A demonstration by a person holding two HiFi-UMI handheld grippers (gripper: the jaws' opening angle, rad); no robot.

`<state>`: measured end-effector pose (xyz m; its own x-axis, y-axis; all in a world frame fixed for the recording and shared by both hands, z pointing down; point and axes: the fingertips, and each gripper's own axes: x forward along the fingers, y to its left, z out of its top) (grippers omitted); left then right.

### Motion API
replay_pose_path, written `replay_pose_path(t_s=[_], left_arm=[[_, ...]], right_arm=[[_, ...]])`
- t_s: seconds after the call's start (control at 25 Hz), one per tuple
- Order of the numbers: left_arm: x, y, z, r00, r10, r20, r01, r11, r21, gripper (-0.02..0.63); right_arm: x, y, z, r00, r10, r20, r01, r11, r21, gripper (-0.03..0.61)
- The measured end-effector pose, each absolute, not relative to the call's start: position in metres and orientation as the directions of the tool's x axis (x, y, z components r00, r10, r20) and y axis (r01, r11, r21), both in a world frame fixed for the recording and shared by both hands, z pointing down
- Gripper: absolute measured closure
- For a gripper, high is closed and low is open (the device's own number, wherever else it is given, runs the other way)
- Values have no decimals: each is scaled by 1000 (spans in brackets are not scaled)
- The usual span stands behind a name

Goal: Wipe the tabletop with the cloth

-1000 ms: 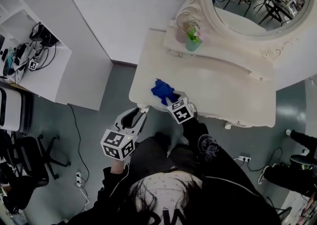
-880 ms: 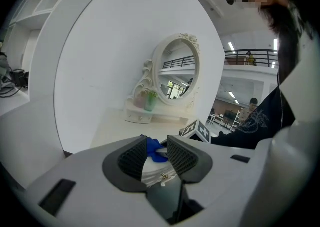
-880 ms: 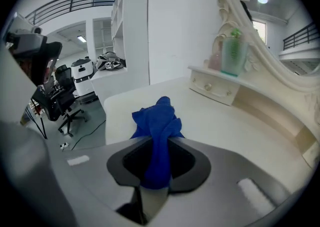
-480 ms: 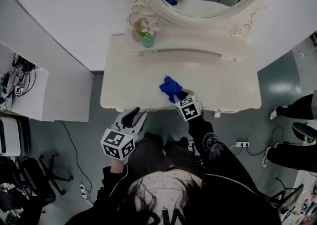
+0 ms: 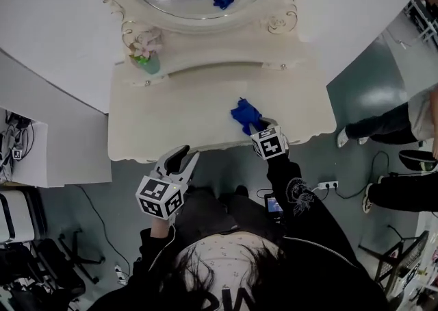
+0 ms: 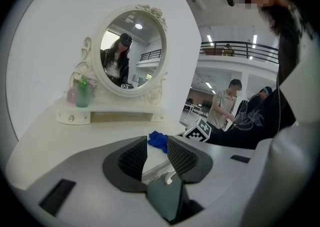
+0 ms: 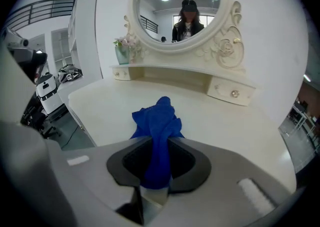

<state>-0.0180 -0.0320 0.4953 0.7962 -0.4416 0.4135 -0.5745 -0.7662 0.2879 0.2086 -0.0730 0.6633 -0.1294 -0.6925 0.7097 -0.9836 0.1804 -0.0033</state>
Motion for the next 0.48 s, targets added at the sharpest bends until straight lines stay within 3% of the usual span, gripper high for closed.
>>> replay_pose_path(t_s=[0.48], left_arm=[[77, 8, 501, 815, -399, 421, -536, -796, 282, 489]], right_arm=[[367, -9, 663, 11, -708, 707, -1000, 12, 28, 492]])
